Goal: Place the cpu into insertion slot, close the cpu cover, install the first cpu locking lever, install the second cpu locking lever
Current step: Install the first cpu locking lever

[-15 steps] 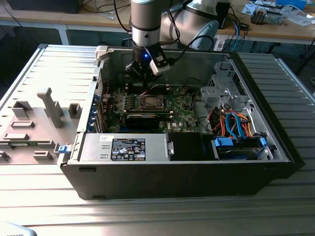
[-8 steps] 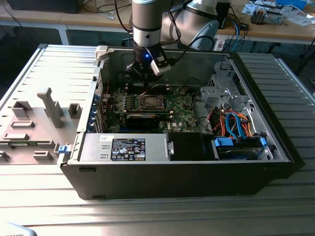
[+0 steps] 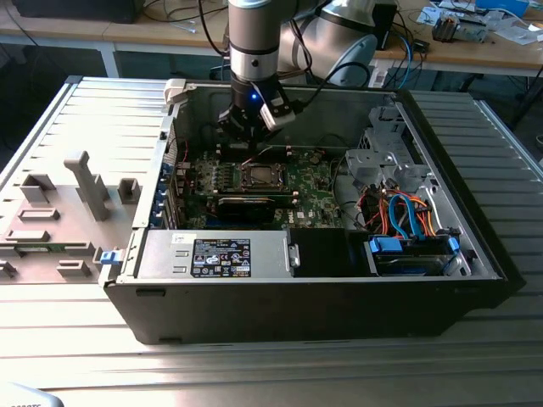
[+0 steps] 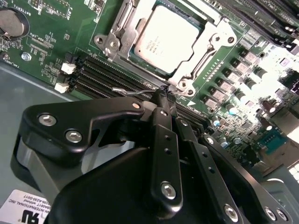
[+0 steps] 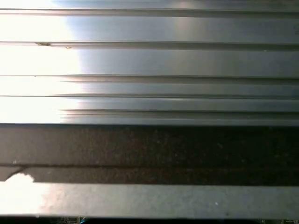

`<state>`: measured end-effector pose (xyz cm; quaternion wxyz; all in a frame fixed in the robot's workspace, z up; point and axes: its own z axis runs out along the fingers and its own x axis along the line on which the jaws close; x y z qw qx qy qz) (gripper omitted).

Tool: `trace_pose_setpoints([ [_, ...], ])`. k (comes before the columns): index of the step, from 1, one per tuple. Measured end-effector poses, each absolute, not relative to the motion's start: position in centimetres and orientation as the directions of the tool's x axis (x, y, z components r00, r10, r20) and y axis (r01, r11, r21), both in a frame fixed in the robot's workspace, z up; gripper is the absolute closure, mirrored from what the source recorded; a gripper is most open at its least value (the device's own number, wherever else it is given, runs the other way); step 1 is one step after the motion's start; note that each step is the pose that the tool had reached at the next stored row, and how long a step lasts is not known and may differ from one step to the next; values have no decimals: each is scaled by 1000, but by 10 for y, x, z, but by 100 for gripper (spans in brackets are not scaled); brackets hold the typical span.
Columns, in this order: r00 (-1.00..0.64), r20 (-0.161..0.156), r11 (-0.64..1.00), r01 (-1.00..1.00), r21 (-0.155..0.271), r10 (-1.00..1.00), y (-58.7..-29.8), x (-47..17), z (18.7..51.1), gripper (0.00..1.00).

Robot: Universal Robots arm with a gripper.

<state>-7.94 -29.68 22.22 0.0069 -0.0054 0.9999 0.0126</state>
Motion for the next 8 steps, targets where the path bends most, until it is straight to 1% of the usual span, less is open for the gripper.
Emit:
trace_pose_setpoints([
  [8, -1000, -14, 1000, -11, 25, -11, -294, -78, 219, 89],
])
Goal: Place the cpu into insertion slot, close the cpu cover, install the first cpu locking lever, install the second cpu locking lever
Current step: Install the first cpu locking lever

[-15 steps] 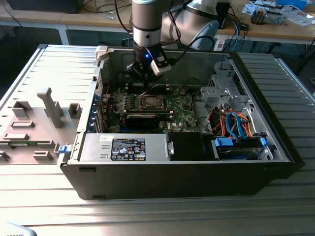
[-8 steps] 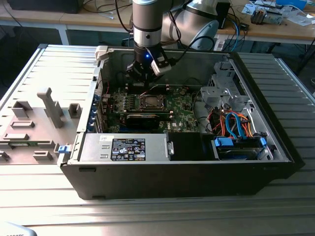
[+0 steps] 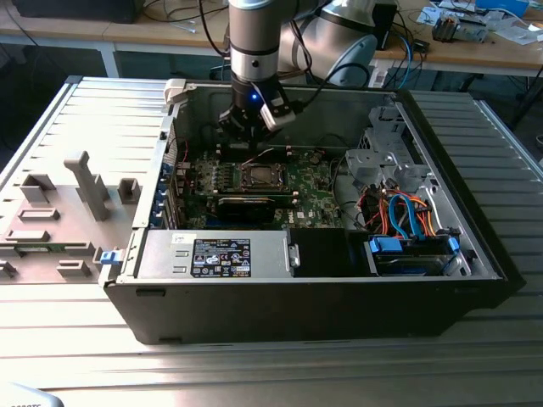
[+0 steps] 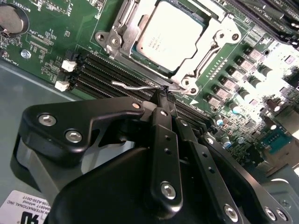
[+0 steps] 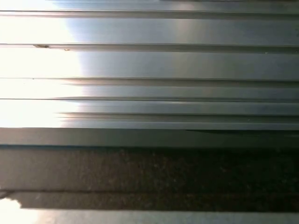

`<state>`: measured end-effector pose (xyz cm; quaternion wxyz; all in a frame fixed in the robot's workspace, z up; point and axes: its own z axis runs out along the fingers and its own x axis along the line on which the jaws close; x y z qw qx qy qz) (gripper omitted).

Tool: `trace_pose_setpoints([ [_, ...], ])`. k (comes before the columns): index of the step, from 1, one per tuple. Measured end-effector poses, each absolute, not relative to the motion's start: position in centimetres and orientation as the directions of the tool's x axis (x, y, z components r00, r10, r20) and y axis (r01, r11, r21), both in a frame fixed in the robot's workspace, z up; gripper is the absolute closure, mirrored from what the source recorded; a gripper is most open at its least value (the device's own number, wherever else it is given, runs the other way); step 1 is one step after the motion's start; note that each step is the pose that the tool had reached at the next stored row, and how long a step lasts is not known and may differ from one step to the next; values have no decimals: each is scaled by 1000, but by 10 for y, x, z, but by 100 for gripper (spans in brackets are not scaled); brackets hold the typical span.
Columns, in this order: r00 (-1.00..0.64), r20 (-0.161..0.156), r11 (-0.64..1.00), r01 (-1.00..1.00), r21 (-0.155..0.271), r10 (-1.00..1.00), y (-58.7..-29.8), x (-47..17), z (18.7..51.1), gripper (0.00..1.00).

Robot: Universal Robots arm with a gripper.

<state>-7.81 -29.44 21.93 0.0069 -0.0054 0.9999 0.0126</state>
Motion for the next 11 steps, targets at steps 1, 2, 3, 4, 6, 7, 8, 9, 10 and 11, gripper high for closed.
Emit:
trace_pose_setpoints([
  [1, -1000, -14, 1000, -11, 25, -11, -294, -78, 219, 89],
  [2, -1000, -14, 1000, -11, 25, -11, -294, -77, 219, 89],
  [3, -1000, -14, 1000, -11, 25, -11, -294, -77, 218, 89],
  [4, -1000, -14, 1000, -11, 25, -11, -294, -77, 218, 89],
  [6, -1000, -14, 1000, -11, 25, -11, -294, -76, 217, 89],
  [7, -1000, -14, 1000, -11, 25, -11, -294, -76, 217, 89],
  [8, -1000, -14, 1000, -11, 25, -11, -294, -76, 216, 89],
  [9, -1000, -14, 1000, -11, 25, -11, -294, -76, 216, 89],
  [10, -1000, -14, 1000, -11, 25, -11, -294, -75, 216, 89],
  [11, -1000, -14, 1000, -11, 25, -11, -294, -75, 215, 89],
])
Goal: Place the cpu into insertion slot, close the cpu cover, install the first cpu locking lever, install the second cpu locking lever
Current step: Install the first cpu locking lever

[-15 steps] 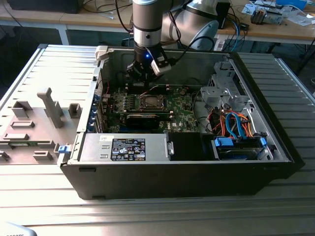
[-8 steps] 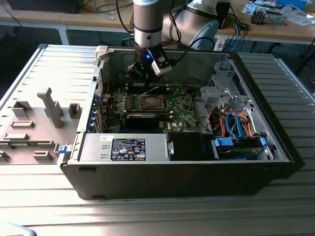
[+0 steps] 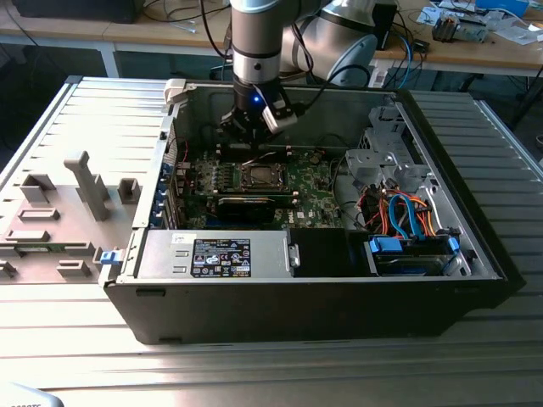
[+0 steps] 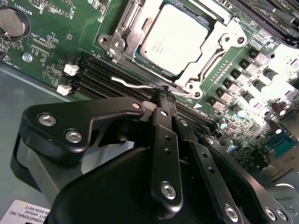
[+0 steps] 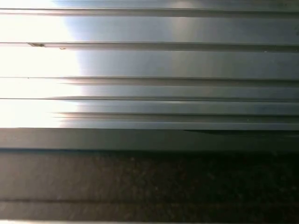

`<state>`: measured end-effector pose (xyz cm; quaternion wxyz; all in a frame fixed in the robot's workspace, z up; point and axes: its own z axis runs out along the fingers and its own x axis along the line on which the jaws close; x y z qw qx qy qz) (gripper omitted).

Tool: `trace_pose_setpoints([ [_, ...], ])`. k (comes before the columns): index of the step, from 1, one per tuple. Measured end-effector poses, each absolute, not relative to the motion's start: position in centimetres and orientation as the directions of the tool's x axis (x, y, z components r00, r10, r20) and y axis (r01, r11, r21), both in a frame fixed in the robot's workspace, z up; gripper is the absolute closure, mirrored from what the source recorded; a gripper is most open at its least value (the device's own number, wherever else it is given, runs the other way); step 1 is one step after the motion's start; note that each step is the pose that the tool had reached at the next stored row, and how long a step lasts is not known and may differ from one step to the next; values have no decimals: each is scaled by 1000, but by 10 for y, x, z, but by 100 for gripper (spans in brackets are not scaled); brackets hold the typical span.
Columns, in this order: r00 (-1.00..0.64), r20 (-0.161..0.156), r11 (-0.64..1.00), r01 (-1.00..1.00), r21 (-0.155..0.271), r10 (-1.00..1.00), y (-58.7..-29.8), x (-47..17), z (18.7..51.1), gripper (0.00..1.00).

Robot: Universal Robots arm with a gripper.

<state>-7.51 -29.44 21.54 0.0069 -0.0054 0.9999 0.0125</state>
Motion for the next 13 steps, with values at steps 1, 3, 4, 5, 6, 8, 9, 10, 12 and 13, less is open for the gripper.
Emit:
trace_pose_setpoints([
  [1, -1000, -14, 1000, -11, 25, -11, -294, -75, 215, 89],
  [3, -1000, -14, 1000, -11, 25, -11, -294, -74, 214, 89],
  [4, -1000, -14, 1000, -11, 25, -11, -294, -74, 214, 89],
  [5, -1000, -14, 1000, -11, 25, -11, -294, -74, 214, 89],
  [6, -1000, -14, 1000, -11, 25, -11, -294, -73, 213, 89],
  [8, -1000, -14, 1000, -11, 25, -11, -294, -73, 212, 89],
  [9, -1000, -14, 1000, -11, 25, -11, -294, -72, 212, 89],
  [10, -1000, -14, 1000, -11, 25, -11, -294, -72, 211, 89],
  [12, -1000, -14, 1000, -11, 25, -11, -294, -72, 211, 89],
  [13, -1000, -14, 1000, -11, 25, -11, -294, -71, 210, 89],
])
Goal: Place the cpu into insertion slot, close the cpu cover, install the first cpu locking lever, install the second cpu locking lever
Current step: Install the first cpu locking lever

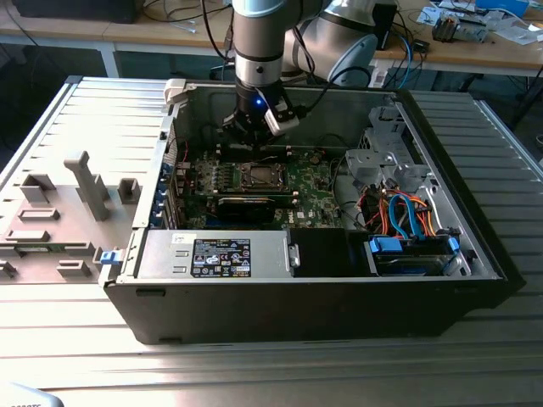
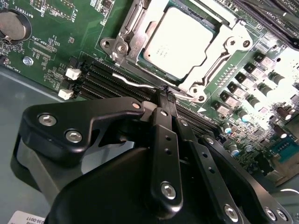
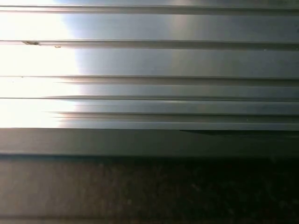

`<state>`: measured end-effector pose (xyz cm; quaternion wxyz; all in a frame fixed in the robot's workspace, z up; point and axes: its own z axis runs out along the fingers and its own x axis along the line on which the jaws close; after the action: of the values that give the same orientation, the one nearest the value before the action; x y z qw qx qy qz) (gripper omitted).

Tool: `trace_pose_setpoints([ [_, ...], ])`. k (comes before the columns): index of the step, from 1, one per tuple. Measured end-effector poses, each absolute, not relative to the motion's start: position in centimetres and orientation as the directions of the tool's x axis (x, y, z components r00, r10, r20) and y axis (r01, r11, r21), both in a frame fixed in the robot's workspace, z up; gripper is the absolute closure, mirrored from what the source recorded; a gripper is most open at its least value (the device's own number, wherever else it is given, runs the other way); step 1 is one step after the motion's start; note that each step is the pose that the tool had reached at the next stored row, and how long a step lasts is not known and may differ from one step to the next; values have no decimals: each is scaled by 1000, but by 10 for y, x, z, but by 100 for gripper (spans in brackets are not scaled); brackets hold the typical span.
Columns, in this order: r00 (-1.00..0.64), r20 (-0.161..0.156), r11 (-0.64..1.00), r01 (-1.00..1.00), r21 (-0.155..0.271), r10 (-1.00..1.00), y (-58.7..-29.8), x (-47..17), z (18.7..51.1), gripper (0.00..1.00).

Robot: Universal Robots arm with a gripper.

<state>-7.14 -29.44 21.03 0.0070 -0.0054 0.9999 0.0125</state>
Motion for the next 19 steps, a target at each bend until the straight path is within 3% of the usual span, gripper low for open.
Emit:
trace_pose_setpoints([
  [19, -1000, -14, 1000, -11, 25, -11, -294, -66, 202, 89],
])
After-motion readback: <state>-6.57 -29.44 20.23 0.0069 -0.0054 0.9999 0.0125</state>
